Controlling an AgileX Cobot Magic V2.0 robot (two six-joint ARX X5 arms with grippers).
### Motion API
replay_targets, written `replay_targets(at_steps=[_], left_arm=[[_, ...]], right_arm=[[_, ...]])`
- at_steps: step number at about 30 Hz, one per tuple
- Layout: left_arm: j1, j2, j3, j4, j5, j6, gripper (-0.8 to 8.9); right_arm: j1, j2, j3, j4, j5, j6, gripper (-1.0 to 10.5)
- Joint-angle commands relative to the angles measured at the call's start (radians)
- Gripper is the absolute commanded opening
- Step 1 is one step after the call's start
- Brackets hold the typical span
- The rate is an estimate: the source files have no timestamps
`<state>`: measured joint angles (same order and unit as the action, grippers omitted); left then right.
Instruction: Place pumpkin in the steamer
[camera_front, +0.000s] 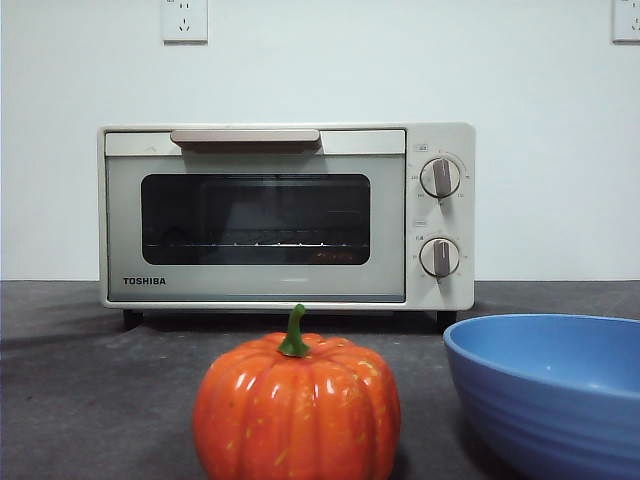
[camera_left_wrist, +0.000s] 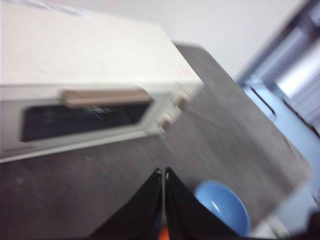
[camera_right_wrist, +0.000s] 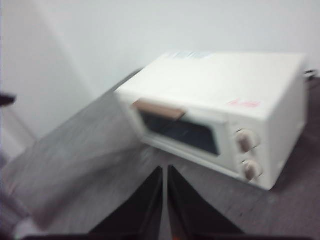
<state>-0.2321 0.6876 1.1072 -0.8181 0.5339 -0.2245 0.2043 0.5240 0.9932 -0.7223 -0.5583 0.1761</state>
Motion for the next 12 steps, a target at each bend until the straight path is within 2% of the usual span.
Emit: replay_targets(at_steps=[1,5,12], left_arm=[[-0.019,0.016,0.047,-0.043,0.044,0.111,0.16],[-0.049,0.012,0.052,-0.053,0.066,0.177,0.16],[-0.071,0.019,0.052,-0.047,0.066,0.245,0.19]], right_arm=[[0.037,0.04,0.054,-0.076,-0.004,-0.121,0.1],[0.072,0.077,0.081,-0.157,-0.04,-0.188,0.1],[0.08,0.097,0.08,-0.168,-0.043,-0.189,0.1]])
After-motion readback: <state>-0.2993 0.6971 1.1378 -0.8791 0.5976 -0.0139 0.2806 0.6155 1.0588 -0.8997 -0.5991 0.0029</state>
